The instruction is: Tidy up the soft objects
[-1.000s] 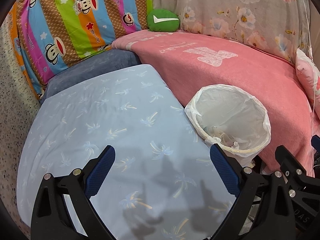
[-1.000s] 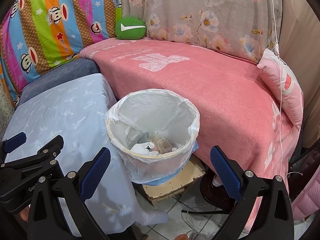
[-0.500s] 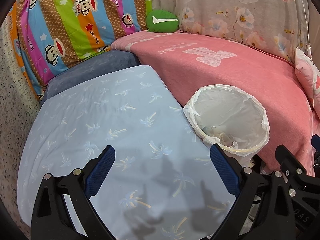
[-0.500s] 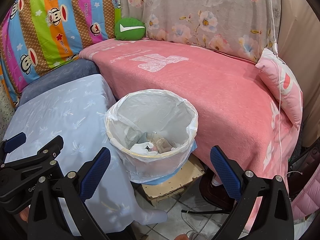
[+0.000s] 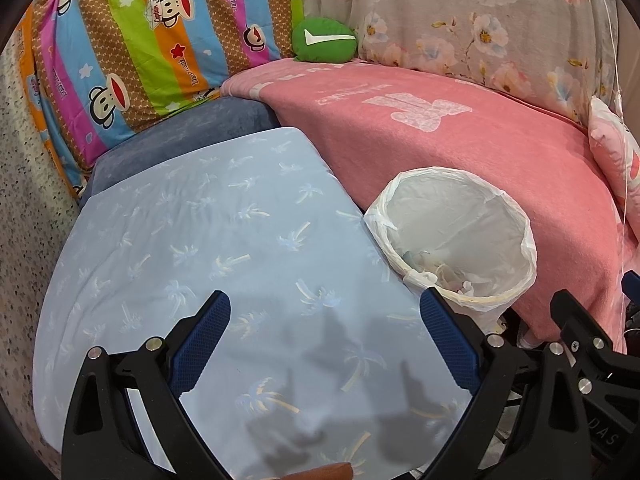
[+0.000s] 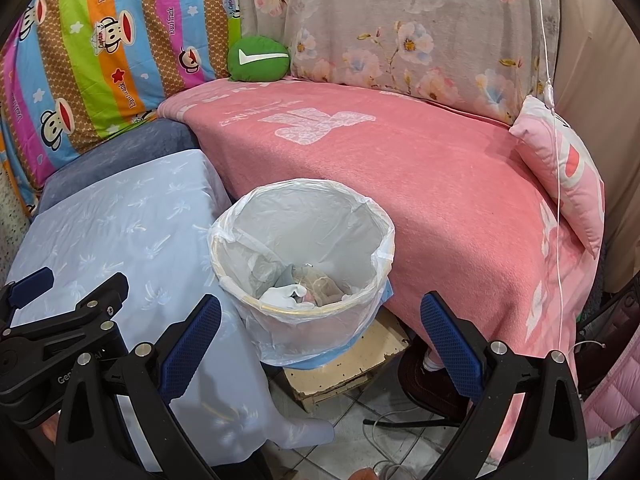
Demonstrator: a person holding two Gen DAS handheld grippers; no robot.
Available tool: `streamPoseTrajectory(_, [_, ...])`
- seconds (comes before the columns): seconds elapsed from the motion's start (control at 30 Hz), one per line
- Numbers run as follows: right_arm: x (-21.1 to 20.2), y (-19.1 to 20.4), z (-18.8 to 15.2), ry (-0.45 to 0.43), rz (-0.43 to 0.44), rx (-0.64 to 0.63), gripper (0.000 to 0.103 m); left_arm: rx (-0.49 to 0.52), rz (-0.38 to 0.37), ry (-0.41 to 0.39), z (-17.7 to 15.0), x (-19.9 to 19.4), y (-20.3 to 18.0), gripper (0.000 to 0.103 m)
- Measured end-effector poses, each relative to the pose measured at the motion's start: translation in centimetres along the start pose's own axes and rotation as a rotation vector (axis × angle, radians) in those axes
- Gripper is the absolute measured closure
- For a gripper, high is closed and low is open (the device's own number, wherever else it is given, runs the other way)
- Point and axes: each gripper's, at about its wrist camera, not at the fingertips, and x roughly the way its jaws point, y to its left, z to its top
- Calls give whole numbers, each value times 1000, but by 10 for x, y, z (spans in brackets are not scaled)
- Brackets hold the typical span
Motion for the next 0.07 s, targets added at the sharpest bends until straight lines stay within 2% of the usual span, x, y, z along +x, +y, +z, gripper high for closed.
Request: streamPoseTrajectory(0.07, [-2, 0, -1, 0, 0, 1, 6, 0, 0, -1, 0, 0, 0, 11])
